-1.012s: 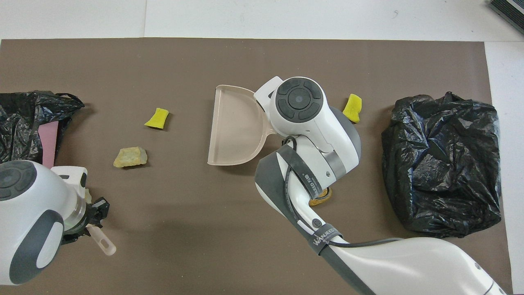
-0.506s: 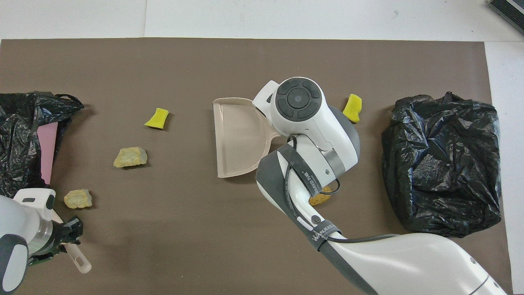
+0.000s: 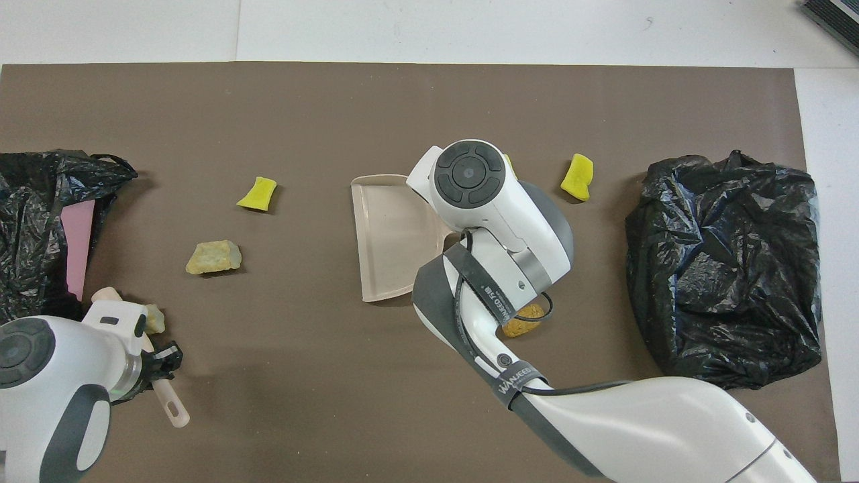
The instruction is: Sweep and dump trash in bin
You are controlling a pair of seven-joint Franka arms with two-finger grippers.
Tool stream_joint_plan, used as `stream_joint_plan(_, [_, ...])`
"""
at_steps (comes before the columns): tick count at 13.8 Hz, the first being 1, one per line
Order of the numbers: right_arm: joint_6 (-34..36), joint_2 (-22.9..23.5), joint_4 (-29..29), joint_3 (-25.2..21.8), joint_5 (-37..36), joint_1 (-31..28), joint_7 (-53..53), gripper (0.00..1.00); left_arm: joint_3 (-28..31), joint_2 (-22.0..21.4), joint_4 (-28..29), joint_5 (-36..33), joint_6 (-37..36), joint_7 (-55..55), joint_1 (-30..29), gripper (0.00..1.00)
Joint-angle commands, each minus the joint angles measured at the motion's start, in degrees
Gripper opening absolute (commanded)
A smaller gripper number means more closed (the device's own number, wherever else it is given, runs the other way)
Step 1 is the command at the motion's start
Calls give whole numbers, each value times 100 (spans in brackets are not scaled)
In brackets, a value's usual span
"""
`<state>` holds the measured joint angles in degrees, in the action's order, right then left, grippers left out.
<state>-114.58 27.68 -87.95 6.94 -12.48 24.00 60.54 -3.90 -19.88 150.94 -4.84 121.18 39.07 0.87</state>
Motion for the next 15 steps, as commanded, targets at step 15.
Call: stream_joint_plan(15, [76,-60,-108,35,0,-27,-297,0,-32,2366,-2605,783,459,-3053,527,0])
